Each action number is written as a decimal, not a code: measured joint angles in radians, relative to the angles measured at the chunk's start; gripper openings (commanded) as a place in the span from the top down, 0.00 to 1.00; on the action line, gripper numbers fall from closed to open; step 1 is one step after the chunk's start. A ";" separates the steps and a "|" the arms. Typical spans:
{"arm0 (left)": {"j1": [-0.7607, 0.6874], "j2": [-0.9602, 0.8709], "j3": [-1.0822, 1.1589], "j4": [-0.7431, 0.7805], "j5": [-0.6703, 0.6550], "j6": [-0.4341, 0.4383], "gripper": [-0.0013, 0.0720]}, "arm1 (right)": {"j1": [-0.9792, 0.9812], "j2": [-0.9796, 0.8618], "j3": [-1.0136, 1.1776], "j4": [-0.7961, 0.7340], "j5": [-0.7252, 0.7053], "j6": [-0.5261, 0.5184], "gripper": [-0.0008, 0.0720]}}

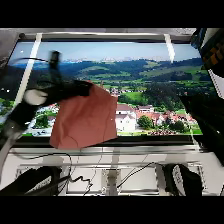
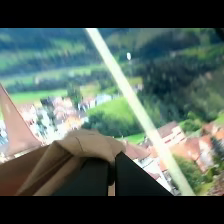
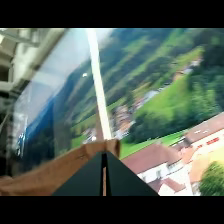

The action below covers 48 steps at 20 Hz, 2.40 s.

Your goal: Fold the clothes and pants, and hang the long-sleeved shirts on hangers.

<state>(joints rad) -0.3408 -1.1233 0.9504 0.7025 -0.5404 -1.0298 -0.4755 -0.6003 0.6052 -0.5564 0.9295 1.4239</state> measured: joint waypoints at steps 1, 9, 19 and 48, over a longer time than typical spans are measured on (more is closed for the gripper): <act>-0.026 -0.044 0.000 -0.008 0.037 -0.001 0.98 | 0.029 -0.036 -0.005 0.011 -0.029 -0.008 0.97; -0.008 -0.153 0.000 -0.022 0.212 -0.003 0.97 | 0.215 -0.205 -0.017 -0.066 -0.137 -0.029 0.97; 0.226 -0.119 0.000 0.003 0.156 -0.003 0.63 | 0.384 -0.222 -0.018 -0.114 -0.131 -0.093 0.97; 0.954 0.067 -0.180 0.515 -0.673 -0.078 0.18 | 0.948 -0.901 0.133 0.085 -0.007 -0.091 0.40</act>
<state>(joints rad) 0.6136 -1.0565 0.7704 1.2179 -1.2133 -1.1076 0.4721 -1.5017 0.7380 -0.4717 0.9226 1.3327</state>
